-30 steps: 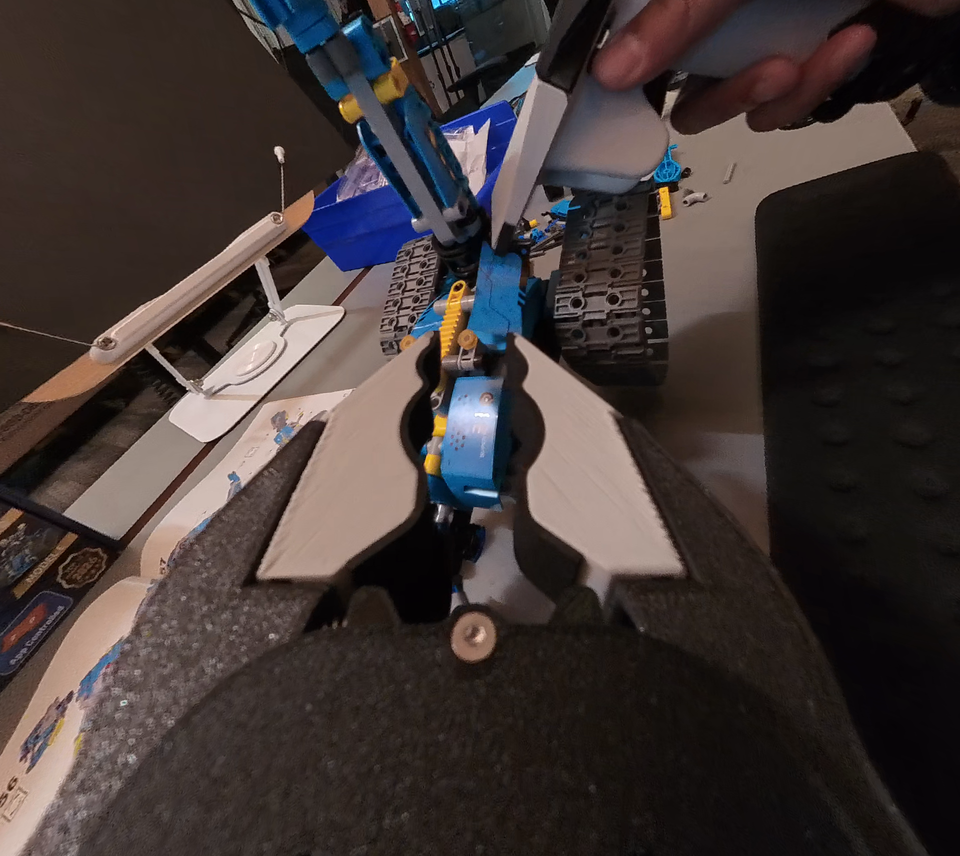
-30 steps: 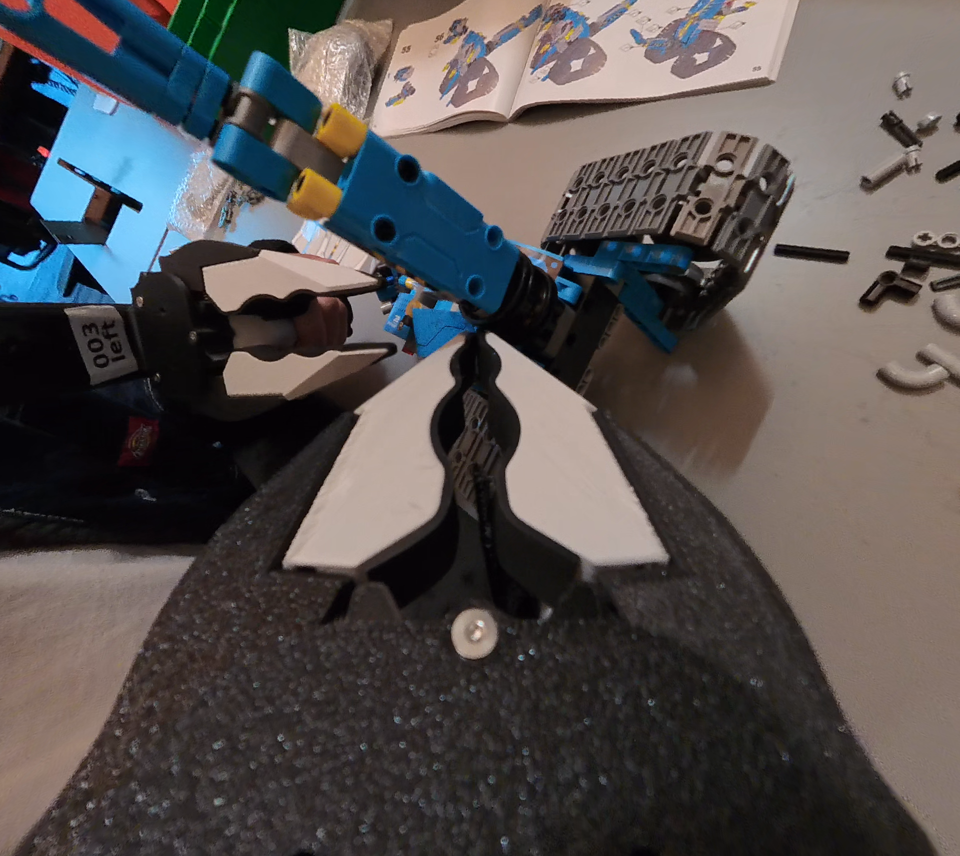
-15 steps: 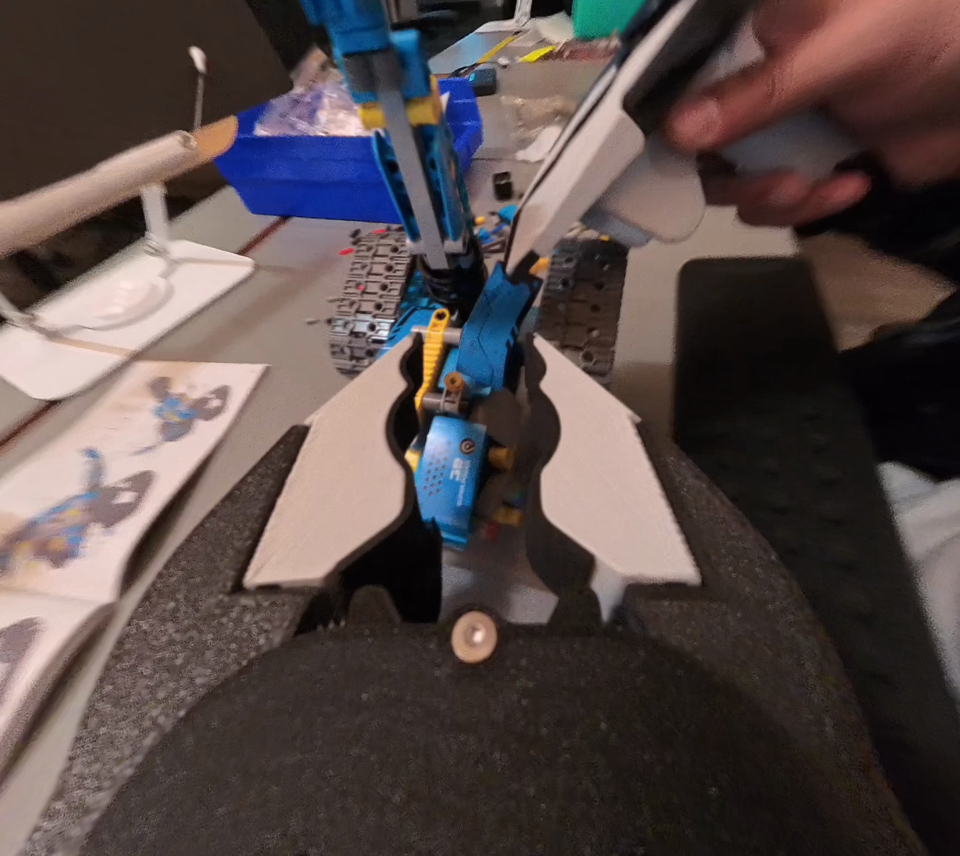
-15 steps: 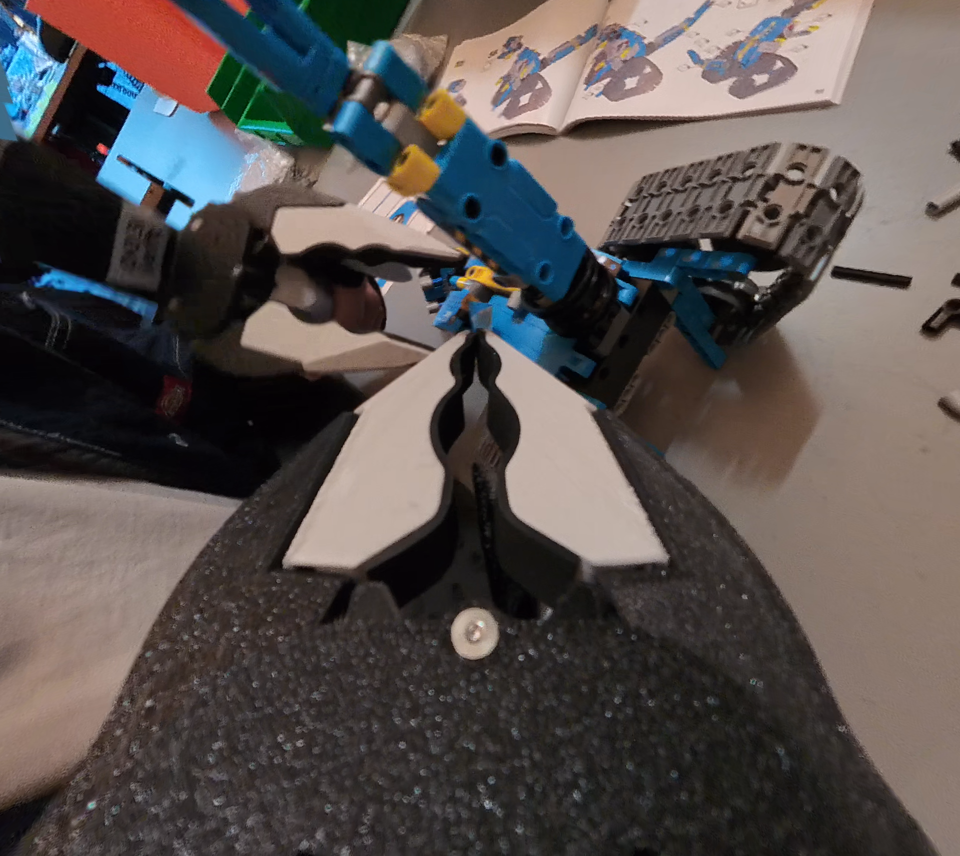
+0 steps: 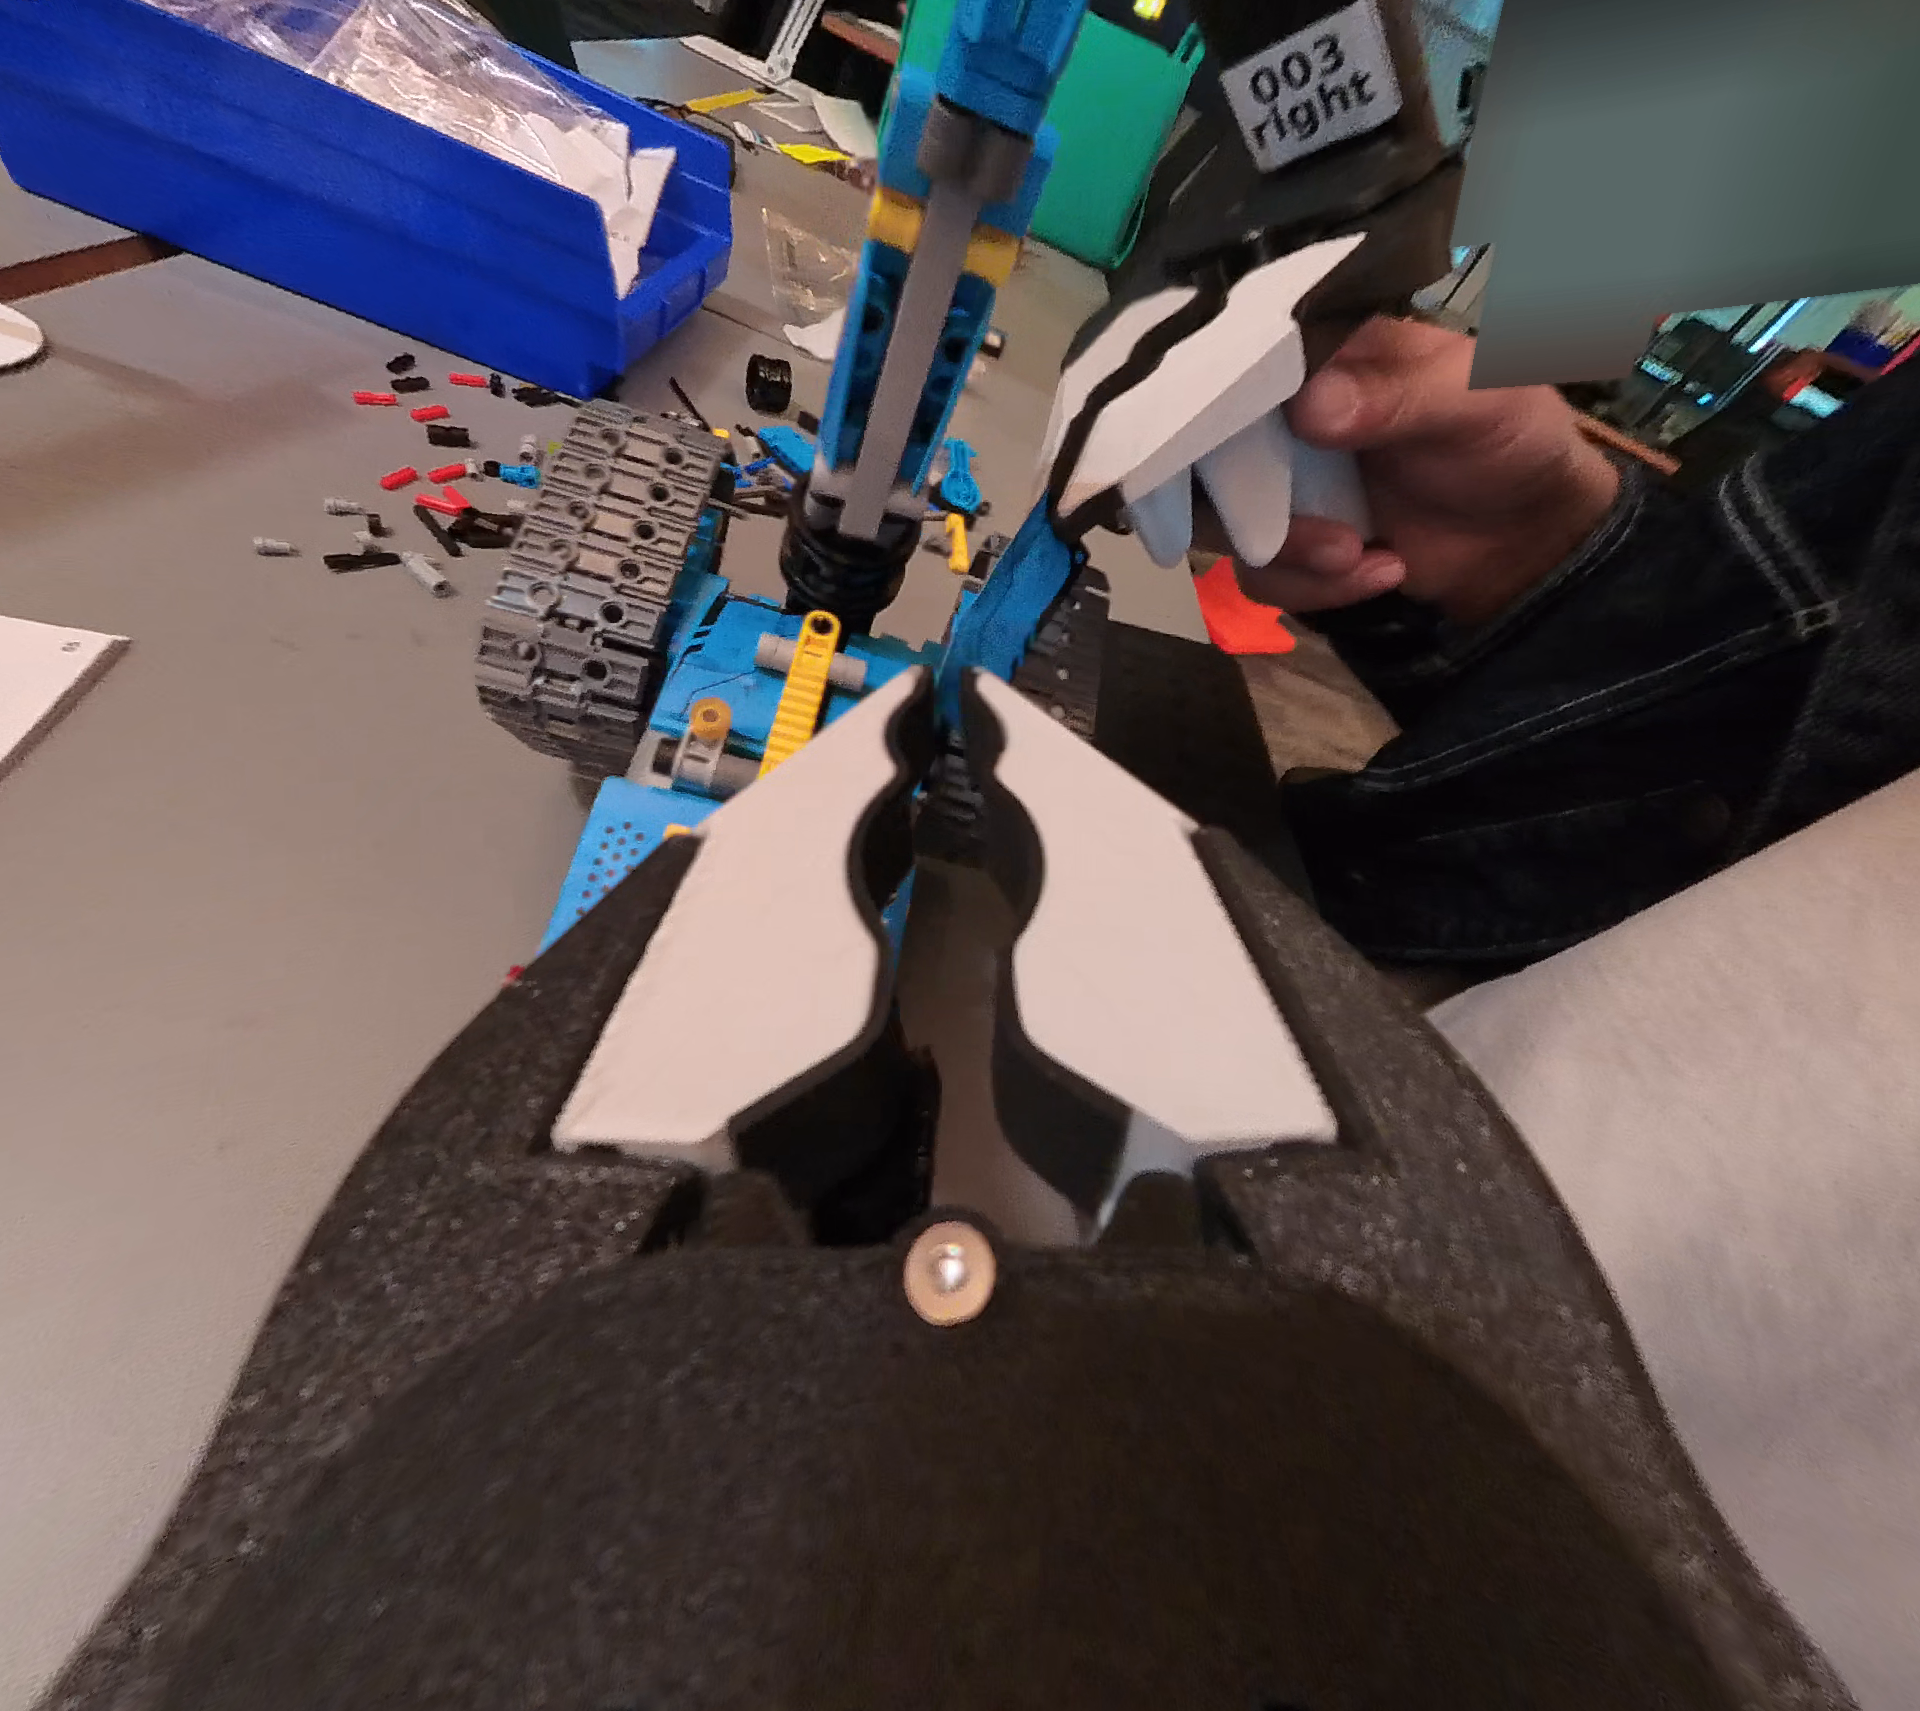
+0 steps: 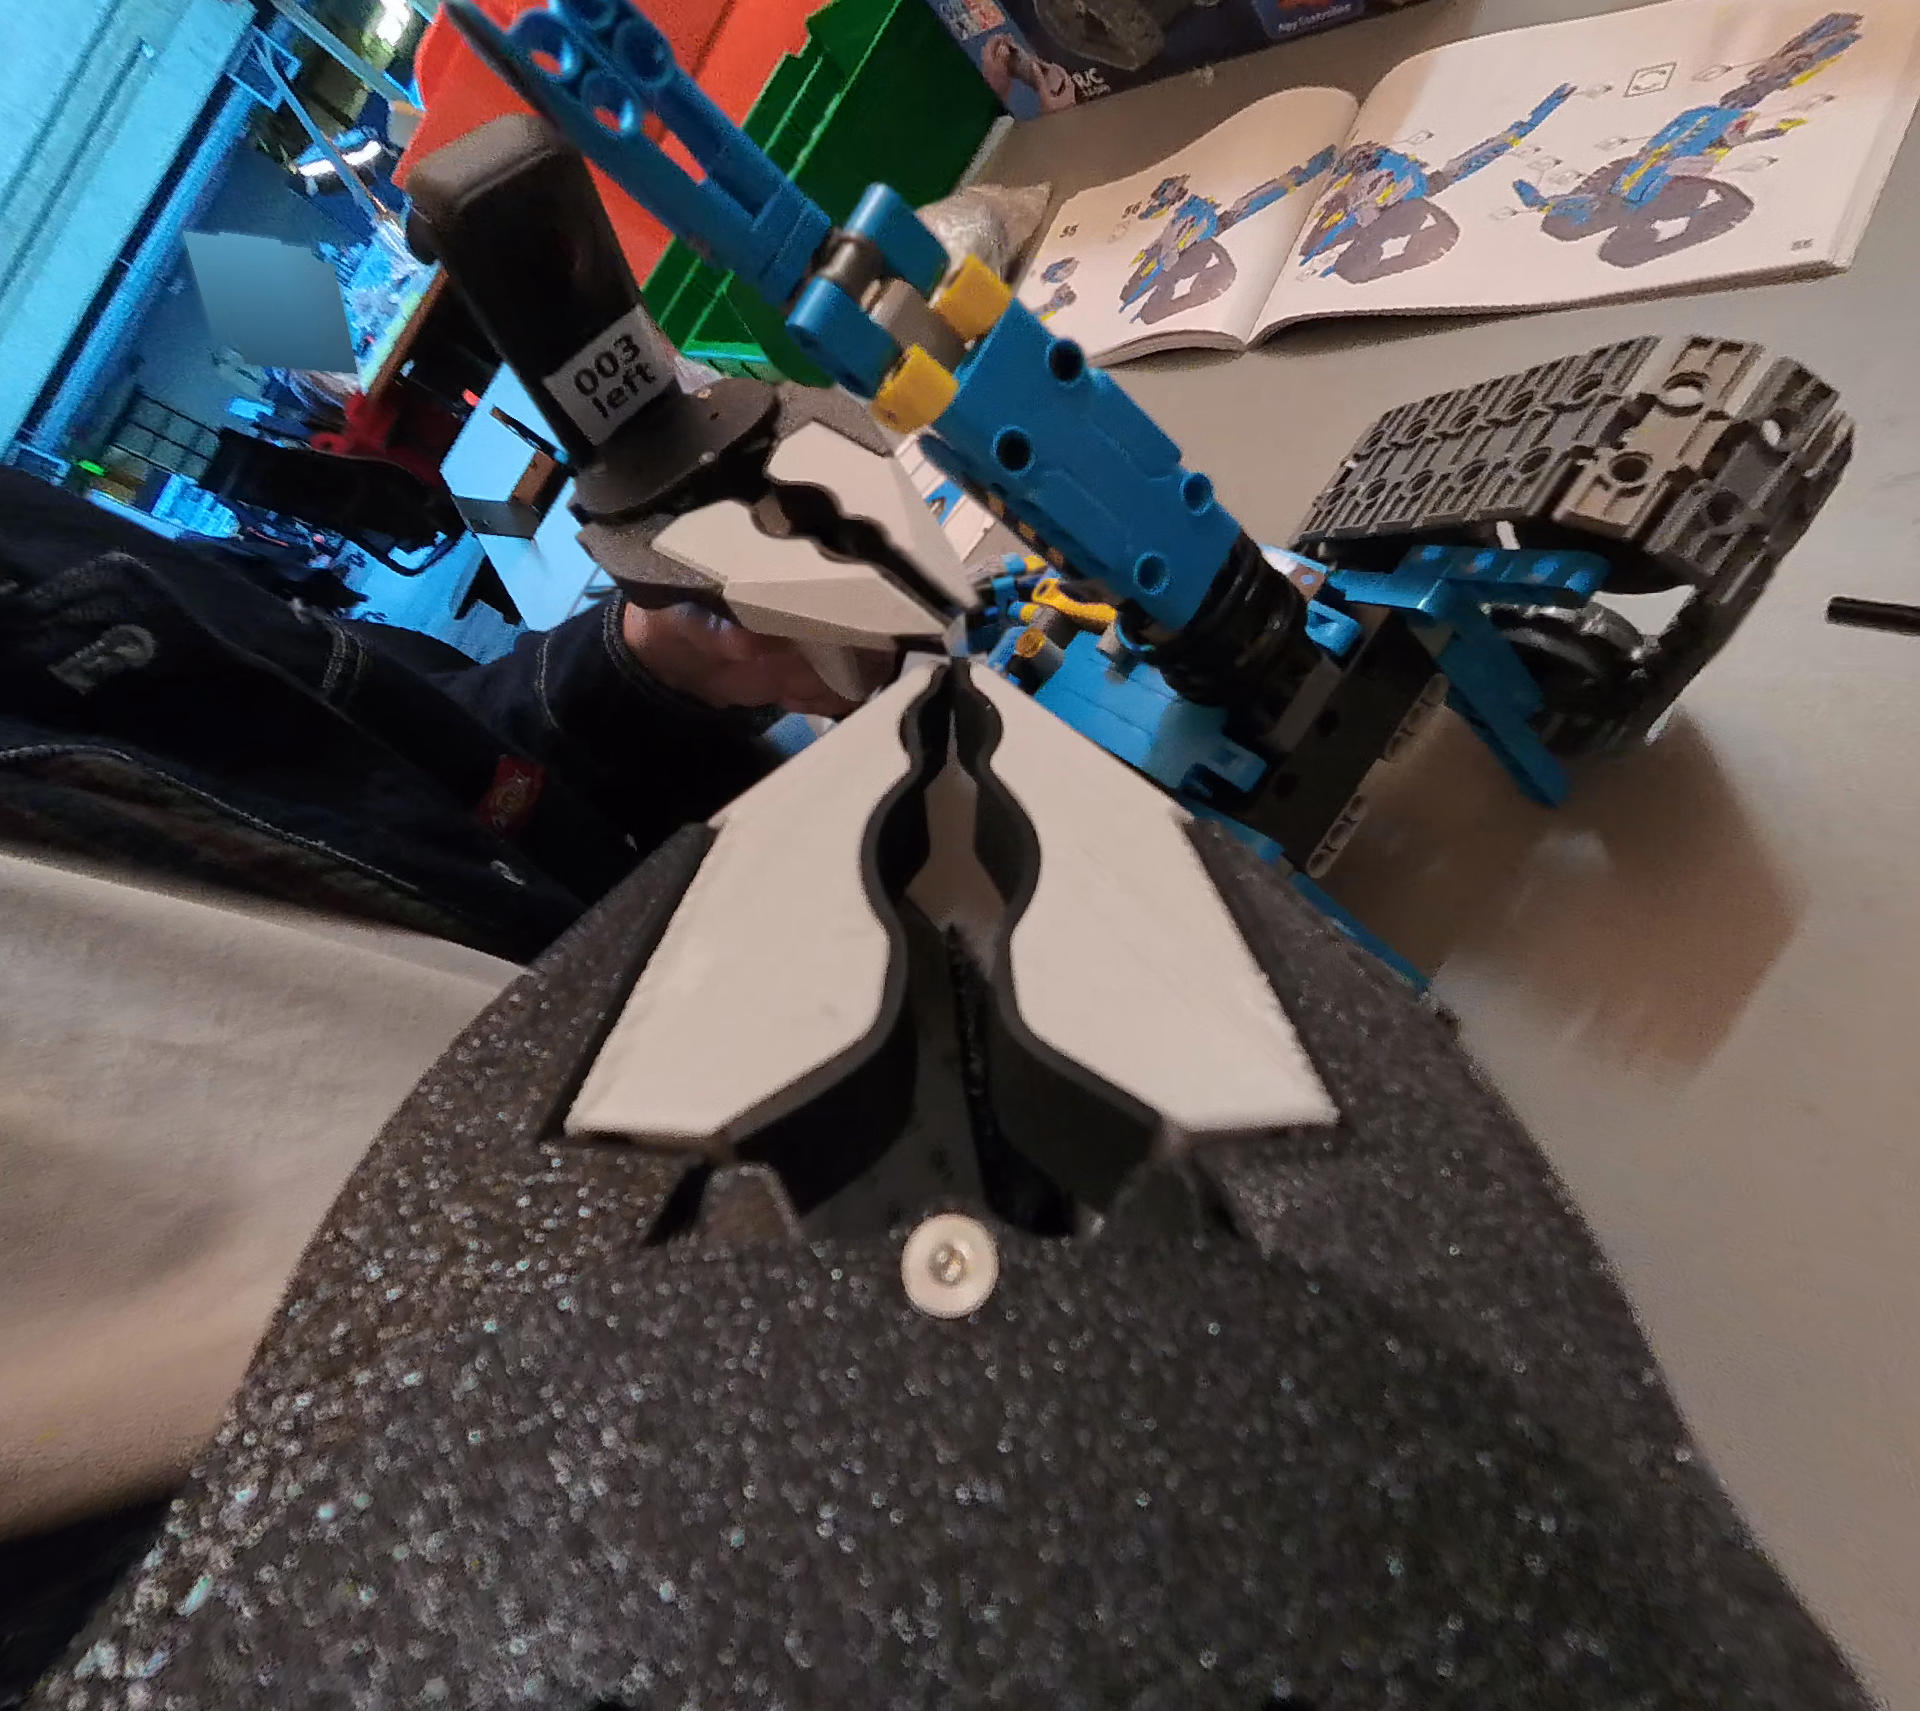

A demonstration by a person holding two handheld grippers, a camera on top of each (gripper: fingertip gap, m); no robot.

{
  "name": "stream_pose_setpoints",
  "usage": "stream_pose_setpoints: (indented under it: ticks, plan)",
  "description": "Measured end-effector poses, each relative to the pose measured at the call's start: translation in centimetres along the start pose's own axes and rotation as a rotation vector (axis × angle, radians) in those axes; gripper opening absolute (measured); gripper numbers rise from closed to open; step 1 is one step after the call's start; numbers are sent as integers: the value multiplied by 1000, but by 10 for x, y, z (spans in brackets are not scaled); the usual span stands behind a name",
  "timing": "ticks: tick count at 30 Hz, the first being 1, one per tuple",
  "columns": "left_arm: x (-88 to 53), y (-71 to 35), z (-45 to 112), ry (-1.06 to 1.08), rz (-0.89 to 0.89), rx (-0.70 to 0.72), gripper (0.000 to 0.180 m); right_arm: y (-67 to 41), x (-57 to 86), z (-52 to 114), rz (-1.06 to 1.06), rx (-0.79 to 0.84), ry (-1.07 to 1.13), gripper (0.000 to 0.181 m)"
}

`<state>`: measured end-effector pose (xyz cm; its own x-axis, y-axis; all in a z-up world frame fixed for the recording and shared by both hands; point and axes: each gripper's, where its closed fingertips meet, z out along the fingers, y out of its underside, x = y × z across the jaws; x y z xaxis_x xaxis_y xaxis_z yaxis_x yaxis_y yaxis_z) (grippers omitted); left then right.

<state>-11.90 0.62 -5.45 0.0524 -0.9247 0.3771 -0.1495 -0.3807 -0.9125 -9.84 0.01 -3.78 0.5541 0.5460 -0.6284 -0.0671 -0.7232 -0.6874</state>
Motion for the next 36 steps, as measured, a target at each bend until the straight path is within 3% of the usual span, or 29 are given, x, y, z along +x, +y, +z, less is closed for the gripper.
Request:
stream_pose_setpoints:
  ticks: [8, 15, 24, 36]
  plan:
    - [-11, 6, 3, -57, -328, -116, 0, 6, 21, 6, -26, -47, 157, 0]
    - [-12, 14, 8, -180, -316, -286, 0, 16, 25, 14, -63, -131, 288, 0]
    - [-2, 4, 7, -133, -477, -258, 0, 15, 16, 10, -94, -147, 276, 0]
    - [2, 5, 9, -88, -875, -518, 0, 20, 23, 17, 9, -178, 232, 0]
